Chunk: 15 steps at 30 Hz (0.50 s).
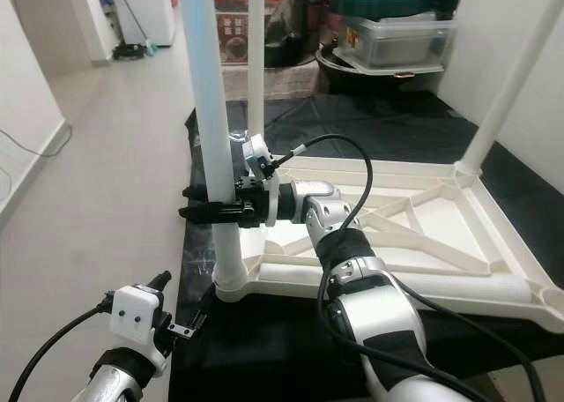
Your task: Building children table
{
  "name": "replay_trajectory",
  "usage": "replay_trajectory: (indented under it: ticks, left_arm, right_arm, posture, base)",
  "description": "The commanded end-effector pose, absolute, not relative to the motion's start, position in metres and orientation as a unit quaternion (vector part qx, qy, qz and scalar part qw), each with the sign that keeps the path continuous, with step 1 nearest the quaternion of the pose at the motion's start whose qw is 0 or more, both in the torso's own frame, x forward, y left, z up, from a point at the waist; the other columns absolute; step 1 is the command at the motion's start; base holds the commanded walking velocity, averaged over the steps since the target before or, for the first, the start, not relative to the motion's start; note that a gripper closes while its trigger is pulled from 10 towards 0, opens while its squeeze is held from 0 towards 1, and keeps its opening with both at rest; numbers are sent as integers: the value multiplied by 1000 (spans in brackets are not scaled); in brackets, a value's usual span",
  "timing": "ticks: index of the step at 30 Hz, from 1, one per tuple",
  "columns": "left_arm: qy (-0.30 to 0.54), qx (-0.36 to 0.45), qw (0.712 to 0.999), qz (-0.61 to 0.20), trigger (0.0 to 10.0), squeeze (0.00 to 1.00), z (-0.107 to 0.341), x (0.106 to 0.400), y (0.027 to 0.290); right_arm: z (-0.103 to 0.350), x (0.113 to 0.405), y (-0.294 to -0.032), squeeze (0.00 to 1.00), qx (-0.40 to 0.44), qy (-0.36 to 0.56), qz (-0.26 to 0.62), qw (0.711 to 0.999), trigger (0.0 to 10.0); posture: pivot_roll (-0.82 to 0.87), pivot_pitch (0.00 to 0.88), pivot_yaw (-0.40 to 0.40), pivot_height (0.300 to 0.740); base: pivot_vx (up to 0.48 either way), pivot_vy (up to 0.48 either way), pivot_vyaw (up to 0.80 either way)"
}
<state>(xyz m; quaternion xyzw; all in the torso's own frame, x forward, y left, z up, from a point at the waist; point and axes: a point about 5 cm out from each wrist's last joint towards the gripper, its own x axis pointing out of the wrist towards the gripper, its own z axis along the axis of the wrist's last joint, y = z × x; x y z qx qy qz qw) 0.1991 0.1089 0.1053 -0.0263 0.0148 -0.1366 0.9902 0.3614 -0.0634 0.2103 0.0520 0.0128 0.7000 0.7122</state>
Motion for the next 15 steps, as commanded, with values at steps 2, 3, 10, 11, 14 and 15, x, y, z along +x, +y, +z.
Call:
replay_trajectory:
  ticks: [2, 3, 10, 11, 14, 15]
  left_arm:
    - [23, -25, 990, -136, 10000, 0, 102, 199, 109]
    - [23, -25, 990, -136, 10000, 0, 102, 199, 109]
    - [24, -24, 990, -137, 10000, 0, 102, 199, 111]
    - [24, -24, 990, -137, 10000, 0, 102, 199, 111]
    - [24, -23, 990, -137, 10000, 0, 102, 199, 111]
    - [23, -23, 990, -136, 10000, 0, 102, 199, 111]
  right_arm:
    - [203, 377, -58, 0, 62, 12, 572, 817, 0]
    - [199, 387, -62, 0, 64, 17, 464, 883, 0]
    - [169, 399, -112, 0, 79, 68, 49, 993, 0]
    - [169, 399, -112, 0, 79, 68, 49, 993, 0]
    - [159, 390, -121, 0, 94, 82, -45, 991, 0]
    - [157, 387, -119, 0, 103, 81, -70, 989, 0]
  posture:
    - [35, 0, -18, 740]
    - [33, 0, -15, 740]
    - [26, 0, -9, 740]
    - [26, 0, -9, 740]
    - [27, 0, -12, 740]
    - [27, 0, -12, 740]
  base:
    - [0, 0, 0]
    - [0, 0, 0]
    - [0, 0, 0]
    - [0, 0, 0]
    - [0, 0, 0]
    - [0, 0, 0]
